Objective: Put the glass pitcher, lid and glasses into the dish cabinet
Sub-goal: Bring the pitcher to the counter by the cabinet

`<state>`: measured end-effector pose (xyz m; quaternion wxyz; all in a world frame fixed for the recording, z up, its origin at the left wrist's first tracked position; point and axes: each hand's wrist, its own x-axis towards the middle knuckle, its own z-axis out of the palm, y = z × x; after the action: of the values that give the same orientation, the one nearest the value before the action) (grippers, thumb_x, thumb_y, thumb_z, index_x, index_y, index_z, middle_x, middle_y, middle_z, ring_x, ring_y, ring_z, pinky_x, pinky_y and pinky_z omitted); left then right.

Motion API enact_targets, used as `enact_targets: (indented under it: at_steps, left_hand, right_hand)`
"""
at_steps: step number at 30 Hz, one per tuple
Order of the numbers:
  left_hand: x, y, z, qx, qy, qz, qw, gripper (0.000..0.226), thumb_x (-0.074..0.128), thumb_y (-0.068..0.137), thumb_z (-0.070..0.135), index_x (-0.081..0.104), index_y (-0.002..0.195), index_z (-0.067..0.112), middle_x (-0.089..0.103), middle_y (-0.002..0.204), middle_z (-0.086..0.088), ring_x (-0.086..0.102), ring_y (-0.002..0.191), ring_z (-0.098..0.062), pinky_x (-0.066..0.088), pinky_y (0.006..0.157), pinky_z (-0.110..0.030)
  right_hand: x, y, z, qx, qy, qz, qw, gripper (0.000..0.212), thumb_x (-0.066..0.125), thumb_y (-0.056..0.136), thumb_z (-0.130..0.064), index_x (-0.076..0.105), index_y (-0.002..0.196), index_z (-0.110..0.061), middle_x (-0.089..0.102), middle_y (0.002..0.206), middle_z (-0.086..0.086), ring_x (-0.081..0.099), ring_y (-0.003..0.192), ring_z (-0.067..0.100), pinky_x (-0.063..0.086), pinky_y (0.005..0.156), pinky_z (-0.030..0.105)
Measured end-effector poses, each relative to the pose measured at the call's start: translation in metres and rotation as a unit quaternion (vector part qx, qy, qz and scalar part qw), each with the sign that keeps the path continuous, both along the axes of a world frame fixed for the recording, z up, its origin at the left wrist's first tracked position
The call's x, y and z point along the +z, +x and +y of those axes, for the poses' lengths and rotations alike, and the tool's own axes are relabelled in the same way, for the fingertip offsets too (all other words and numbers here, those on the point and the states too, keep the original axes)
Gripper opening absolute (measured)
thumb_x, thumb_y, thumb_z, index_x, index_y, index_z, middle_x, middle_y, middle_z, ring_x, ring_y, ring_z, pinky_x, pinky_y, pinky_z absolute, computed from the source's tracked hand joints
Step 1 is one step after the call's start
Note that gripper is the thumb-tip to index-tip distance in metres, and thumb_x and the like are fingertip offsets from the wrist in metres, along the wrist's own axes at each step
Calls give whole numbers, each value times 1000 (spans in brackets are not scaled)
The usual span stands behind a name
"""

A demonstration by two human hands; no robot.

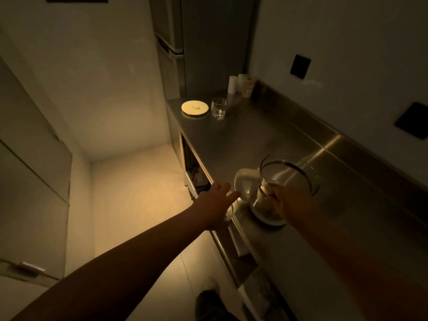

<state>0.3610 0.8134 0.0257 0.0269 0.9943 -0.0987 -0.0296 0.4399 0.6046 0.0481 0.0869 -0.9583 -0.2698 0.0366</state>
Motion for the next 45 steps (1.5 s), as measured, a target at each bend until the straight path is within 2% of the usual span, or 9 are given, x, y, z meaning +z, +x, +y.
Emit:
enact_targets:
  at_steps: [7,11,15,23,27,31,35,41,45]
  left_hand:
    - [10,129,87,25,3,2,1000,89,73,75,47,22,145,30,29,144,-8,30,129,-27,46,93,-38]
    - [9,198,140,34,17,25,999,89,71,76,46,19,146,29,26,146,-9,27,131,-29,48,92,-41]
    - [6,259,192,32,24,25,999,88,74,75,43,22,145,28,27,144,-9,29,129,-29,50,89,-39]
    - [-10,379,283,-54,49,58,996,88,72,77,43,20,145,24,25,144,-11,29,129,-31,48,91,-41]
    - [-17,424,306,-121,61,69,988,85,69,80,42,19,146,24,26,142,-13,31,126,-32,46,91,-41]
    - [-23,450,308,-165,52,90,981,84,69,79,38,20,145,24,28,140,-13,31,124,-32,49,88,-41]
    - [-27,460,300,-183,30,88,979,81,66,81,42,21,146,23,29,139,-12,33,123,-31,49,89,-40]
    - [-28,461,297,-194,30,77,977,87,64,83,42,9,148,26,27,142,-12,32,125,-30,48,90,-37]
    - [-32,459,298,-197,19,61,978,89,62,84,46,6,149,26,24,146,-12,31,127,-30,46,92,-37]
  right_hand:
    - [-2,141,88,23,-5,-22,999,24,49,96,-34,65,108,-21,68,95,0,62,86,16,40,71,24]
    - [-5,213,136,18,-11,-7,1000,25,47,95,-37,64,110,-26,68,94,-4,61,85,12,43,72,23]
    - [-6,265,179,-4,-15,3,1000,24,50,94,-36,65,108,-23,67,93,-1,62,85,14,49,77,30]
    - [-23,345,246,-98,-22,1,995,22,52,93,-39,66,98,-23,65,83,-6,60,79,9,51,77,29]
    - [-19,363,264,-126,-40,2,991,22,50,94,-38,64,98,-22,60,80,-8,55,77,7,43,71,21]
    - [-16,367,267,-139,-51,32,989,26,49,94,-41,61,112,-28,66,98,-4,59,92,9,47,81,24]
    - [-18,367,267,-150,-57,49,986,27,47,94,-42,60,115,-29,64,104,-3,57,98,9,44,85,23]
    - [-17,363,271,-160,-57,40,985,28,43,96,-43,56,118,-31,65,99,-6,58,89,6,44,77,20]
    - [-17,360,274,-165,-16,31,986,26,48,94,-42,55,116,-30,63,96,-10,55,83,2,40,72,15]
